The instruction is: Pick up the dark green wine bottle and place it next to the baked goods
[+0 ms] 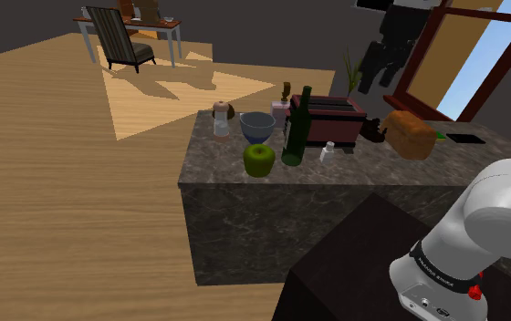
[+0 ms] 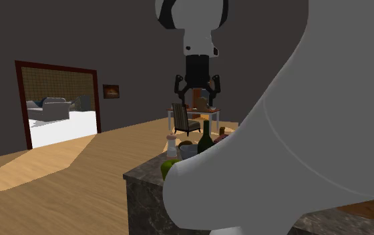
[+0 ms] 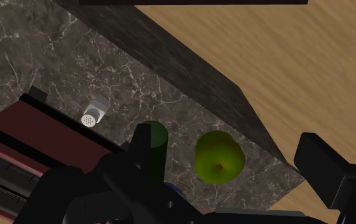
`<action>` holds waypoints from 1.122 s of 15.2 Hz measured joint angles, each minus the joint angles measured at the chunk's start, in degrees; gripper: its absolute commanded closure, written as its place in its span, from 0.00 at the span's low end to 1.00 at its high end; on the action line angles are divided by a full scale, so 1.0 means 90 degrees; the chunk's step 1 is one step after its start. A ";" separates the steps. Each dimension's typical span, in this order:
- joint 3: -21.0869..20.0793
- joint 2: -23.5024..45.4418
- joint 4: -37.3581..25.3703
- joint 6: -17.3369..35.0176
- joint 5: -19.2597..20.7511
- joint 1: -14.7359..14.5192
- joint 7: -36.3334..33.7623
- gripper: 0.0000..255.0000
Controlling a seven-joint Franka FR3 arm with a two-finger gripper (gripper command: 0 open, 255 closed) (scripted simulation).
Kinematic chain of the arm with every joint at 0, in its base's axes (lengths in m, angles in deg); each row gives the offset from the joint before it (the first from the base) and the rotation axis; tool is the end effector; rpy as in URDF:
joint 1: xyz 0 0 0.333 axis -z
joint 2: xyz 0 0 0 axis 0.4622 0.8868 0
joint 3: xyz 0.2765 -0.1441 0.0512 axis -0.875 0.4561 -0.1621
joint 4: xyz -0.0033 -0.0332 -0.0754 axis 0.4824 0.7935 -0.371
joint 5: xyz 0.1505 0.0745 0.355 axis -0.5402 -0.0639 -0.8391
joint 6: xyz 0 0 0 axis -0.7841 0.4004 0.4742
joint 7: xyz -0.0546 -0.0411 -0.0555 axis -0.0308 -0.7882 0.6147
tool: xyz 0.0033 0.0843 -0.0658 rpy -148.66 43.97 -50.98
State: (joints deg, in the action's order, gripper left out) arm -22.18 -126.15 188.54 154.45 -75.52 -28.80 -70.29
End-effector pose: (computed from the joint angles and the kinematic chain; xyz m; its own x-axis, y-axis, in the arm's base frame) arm 0.3070 0.0060 0.6032 0.9969 -0.0637 0.0471 -0.0643 -0.9979 0.0110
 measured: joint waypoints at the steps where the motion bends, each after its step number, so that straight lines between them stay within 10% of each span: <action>1: 0.0000 0.0000 0.0000 0.0000 0.0000 0.0000 0.0000 0.00; 17: 0.0758 0.3495 -0.1824 0.1536 0.0368 0.0104 0.1304 0.00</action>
State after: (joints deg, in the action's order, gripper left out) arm -15.35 -94.70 172.13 168.27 -72.21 -27.87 -58.56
